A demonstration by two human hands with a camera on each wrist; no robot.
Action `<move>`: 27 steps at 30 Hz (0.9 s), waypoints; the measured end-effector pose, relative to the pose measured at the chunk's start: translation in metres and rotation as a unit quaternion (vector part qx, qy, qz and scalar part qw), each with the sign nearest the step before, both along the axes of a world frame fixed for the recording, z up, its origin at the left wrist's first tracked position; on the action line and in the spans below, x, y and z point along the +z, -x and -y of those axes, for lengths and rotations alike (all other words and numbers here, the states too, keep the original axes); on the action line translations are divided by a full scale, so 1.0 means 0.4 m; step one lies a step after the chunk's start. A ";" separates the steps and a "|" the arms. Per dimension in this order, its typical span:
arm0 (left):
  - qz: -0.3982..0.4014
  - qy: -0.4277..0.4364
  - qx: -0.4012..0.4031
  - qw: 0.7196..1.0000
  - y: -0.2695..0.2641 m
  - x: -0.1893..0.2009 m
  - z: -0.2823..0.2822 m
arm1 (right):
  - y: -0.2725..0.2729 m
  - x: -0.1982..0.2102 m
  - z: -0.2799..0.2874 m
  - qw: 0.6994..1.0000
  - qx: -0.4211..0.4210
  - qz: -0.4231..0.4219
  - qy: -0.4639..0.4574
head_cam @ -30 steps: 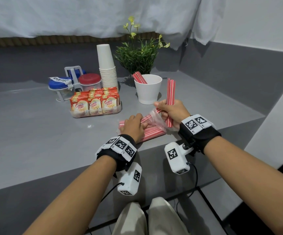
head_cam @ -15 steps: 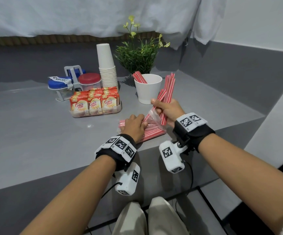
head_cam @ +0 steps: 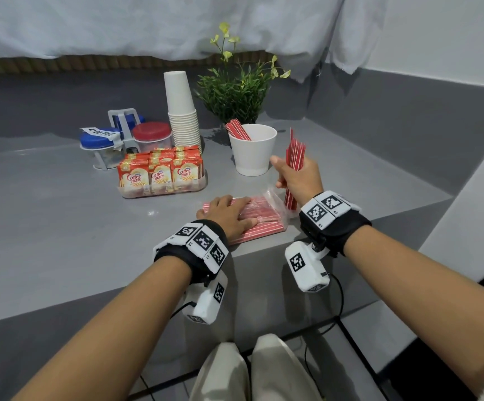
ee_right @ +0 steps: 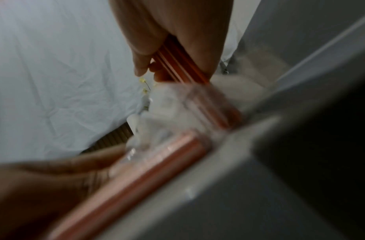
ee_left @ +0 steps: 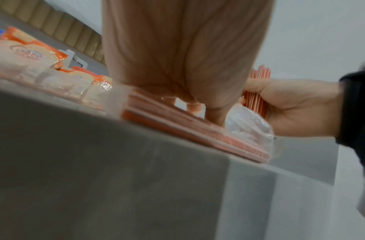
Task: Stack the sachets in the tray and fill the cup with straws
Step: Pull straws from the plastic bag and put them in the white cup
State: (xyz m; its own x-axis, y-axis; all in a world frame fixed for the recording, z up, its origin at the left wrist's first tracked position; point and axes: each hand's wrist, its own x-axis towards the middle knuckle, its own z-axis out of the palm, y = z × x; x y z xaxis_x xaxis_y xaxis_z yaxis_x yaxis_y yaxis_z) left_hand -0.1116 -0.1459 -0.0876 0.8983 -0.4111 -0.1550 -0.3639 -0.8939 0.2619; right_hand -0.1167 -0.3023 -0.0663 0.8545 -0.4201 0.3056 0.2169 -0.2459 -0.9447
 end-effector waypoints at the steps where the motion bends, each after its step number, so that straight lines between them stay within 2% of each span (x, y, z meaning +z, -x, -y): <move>1: -0.002 -0.002 -0.001 1.000 0.000 0.002 0.001 | 0.003 -0.014 -0.003 1.000 0.001 -0.011 -0.007; 6: -0.020 -0.004 -0.003 1.000 0.004 0.016 0.005 | 0.001 -0.053 -0.009 0.999 -0.017 -0.037 -0.028; 13: -0.080 0.002 -0.019 0.997 -0.026 0.095 0.017 | -0.024 0.006 0.009 0.999 -0.003 -0.017 -0.030; 20: -0.001 0.062 0.008 0.998 -0.102 0.245 0.033 | -0.103 0.109 0.007 0.999 0.018 0.035 -0.031; 27: 0.034 0.139 0.068 0.987 -0.244 0.303 0.027 | -0.211 0.204 0.016 0.997 -0.013 0.038 0.060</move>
State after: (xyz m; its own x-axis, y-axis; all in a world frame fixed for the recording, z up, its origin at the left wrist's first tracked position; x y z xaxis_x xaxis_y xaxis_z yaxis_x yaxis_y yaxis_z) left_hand -0.0142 -0.1567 0.0338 0.9526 -0.3042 0.0099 -0.2709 -0.8325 0.4833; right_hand -0.0322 -0.3086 0.0152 0.8162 -0.3978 0.4190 0.2799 -0.3622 -0.8891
